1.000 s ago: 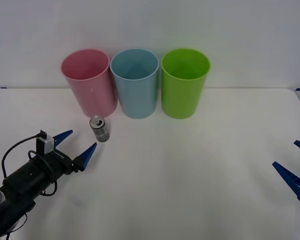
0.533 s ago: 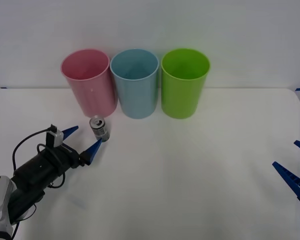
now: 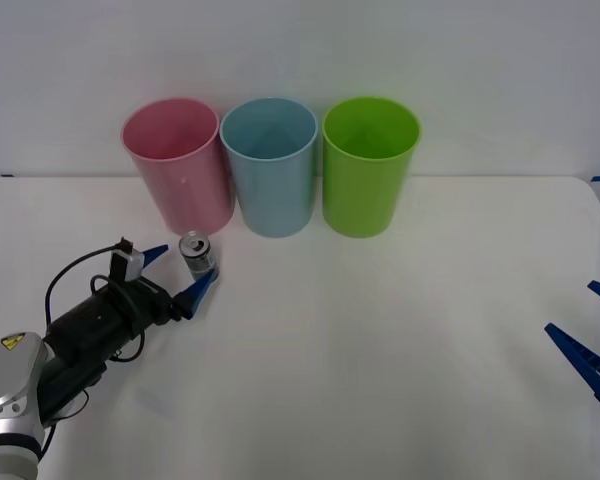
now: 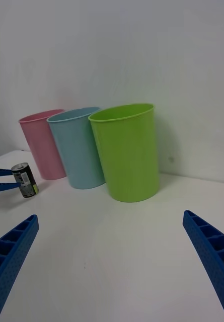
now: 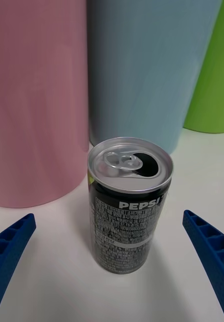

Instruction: Grasp the object on the table and drop it into the matching bin: aluminum can to the light blue bin, PET bottle to the pink bin.

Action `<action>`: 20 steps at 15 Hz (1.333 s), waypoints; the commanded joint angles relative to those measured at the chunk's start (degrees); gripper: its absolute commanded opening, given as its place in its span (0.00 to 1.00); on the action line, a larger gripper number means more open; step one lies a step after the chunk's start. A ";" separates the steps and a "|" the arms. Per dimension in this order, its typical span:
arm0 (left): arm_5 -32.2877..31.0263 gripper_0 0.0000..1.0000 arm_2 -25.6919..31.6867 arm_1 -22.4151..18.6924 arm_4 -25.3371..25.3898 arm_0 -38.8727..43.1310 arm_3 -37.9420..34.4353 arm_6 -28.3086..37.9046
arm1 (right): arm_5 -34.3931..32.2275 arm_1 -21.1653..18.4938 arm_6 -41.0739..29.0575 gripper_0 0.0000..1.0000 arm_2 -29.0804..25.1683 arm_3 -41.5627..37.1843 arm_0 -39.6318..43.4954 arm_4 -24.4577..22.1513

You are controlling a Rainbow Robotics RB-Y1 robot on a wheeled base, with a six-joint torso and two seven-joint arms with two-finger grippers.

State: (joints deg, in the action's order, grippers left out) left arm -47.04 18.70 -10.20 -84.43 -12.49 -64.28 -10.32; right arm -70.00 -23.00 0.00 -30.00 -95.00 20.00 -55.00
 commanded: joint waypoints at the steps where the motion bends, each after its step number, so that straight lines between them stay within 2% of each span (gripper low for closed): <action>1: 0.90 1.00 -0.24 -0.08 -1.09 -1.57 1.35 -0.40 | 0.00 0.00 0.00 1.00 0.00 0.00 0.00 0.00; 6: 2.13 1.00 -1.03 0.00 -1.79 -3.77 3.72 -0.58 | 0.00 0.00 0.00 1.00 0.00 0.00 0.00 0.00; 14: 4.33 1.00 -2.09 0.71 -5.05 -5.09 3.72 -0.05 | 0.00 0.00 0.00 1.00 0.00 0.00 0.00 0.00; 20: 5.30 1.00 -2.79 0.71 -5.13 -5.00 3.72 -0.05 | 0.00 0.00 0.00 1.00 0.00 0.00 0.00 0.00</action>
State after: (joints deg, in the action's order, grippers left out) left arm -41.88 15.98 -9.48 -89.57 -17.56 -60.56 -10.38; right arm -70.00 -23.00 0.00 -30.00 -95.00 20.00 -55.00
